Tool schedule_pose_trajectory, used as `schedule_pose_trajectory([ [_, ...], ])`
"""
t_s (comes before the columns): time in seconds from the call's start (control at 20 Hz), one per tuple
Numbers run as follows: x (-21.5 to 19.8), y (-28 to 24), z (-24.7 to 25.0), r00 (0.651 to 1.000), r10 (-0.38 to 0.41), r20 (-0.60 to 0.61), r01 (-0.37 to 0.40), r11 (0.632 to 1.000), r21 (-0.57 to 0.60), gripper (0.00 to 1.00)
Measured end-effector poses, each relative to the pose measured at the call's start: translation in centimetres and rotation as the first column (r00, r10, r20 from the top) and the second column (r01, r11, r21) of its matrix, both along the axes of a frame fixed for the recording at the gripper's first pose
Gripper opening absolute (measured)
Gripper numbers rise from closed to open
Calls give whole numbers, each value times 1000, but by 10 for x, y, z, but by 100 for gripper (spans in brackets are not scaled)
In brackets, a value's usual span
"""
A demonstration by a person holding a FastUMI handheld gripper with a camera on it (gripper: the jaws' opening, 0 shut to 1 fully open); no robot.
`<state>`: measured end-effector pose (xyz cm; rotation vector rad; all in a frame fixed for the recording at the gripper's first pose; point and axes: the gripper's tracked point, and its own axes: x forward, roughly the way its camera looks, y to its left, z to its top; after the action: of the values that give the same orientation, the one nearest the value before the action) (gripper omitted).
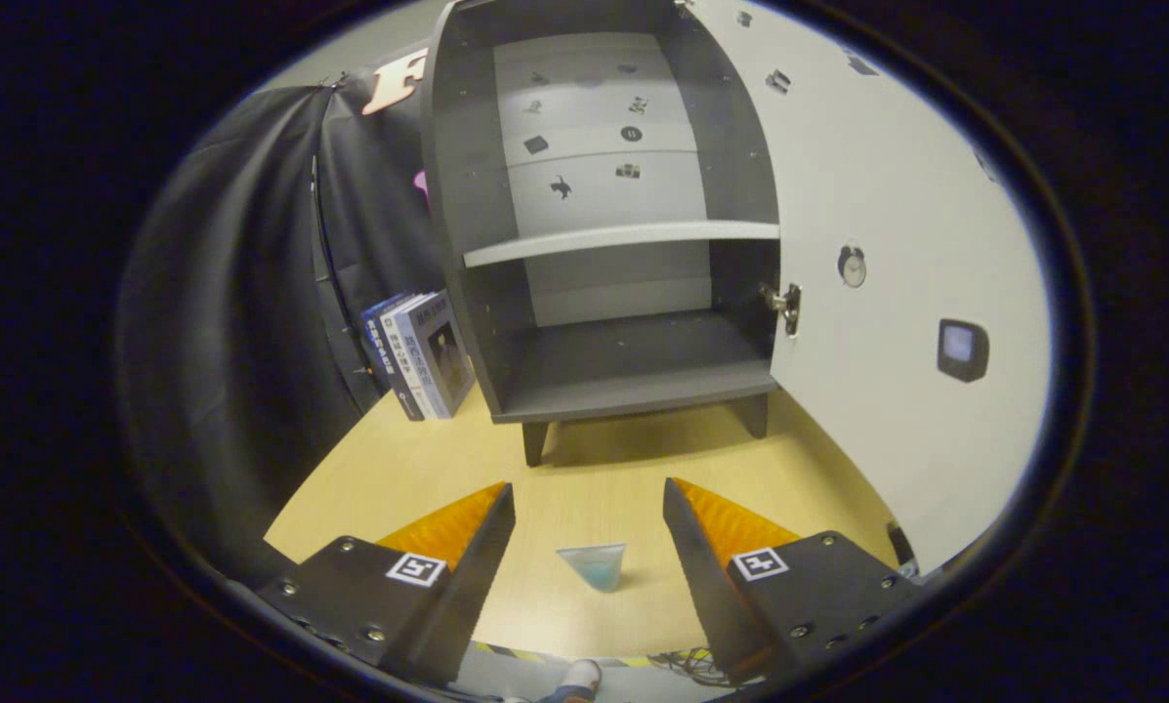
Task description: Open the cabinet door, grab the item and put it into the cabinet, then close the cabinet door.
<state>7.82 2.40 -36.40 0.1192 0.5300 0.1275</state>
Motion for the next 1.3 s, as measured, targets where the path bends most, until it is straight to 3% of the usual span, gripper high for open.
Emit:
schedule_pose_trajectory([
  [0.6, 8, 15, -128, 985, 4, -174, -9, 999, -32, 90],
  [0.7, 7, 12, -127, 986, -8, -169, 2, 999, -36, 61],
  [0.95, 10, 8, -105, 987, -14, -161, 12, 1000, -15, 57],
  [1.3, 45, 11, 8, 1000, 4, 13, -4, 1000, -7, 57],
])
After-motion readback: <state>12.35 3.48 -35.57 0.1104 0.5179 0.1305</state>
